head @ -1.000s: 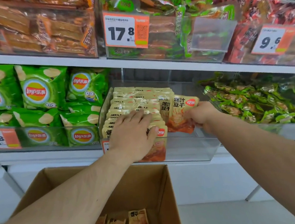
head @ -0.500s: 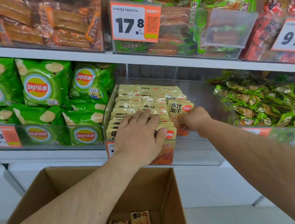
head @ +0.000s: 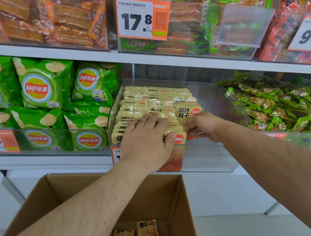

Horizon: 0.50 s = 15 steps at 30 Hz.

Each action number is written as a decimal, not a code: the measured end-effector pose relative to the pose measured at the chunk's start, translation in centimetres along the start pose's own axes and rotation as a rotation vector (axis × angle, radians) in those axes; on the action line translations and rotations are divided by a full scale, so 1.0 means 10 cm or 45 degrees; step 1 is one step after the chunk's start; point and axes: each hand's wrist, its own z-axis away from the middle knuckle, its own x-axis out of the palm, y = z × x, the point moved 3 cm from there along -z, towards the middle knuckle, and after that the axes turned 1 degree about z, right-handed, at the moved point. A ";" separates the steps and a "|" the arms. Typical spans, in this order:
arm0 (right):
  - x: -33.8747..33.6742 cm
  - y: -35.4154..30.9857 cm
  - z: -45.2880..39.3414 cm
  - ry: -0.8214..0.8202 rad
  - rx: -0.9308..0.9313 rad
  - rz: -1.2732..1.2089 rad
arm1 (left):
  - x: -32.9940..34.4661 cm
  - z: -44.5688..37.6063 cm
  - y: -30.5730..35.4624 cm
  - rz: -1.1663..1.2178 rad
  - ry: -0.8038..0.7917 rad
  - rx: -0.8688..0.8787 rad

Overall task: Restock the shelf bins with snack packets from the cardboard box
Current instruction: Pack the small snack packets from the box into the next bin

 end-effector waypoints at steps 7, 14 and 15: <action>0.04 0.02 -0.05 0.028 0.000 -0.013 | -0.03 0.02 0.01 -0.005 0.024 -0.007; -0.02 0.05 -0.06 0.119 0.036 -0.048 | -0.03 0.02 -0.01 0.028 -0.003 -0.003; -0.03 0.06 -0.05 0.121 0.033 -0.059 | -0.03 0.02 -0.01 0.028 -0.005 -0.003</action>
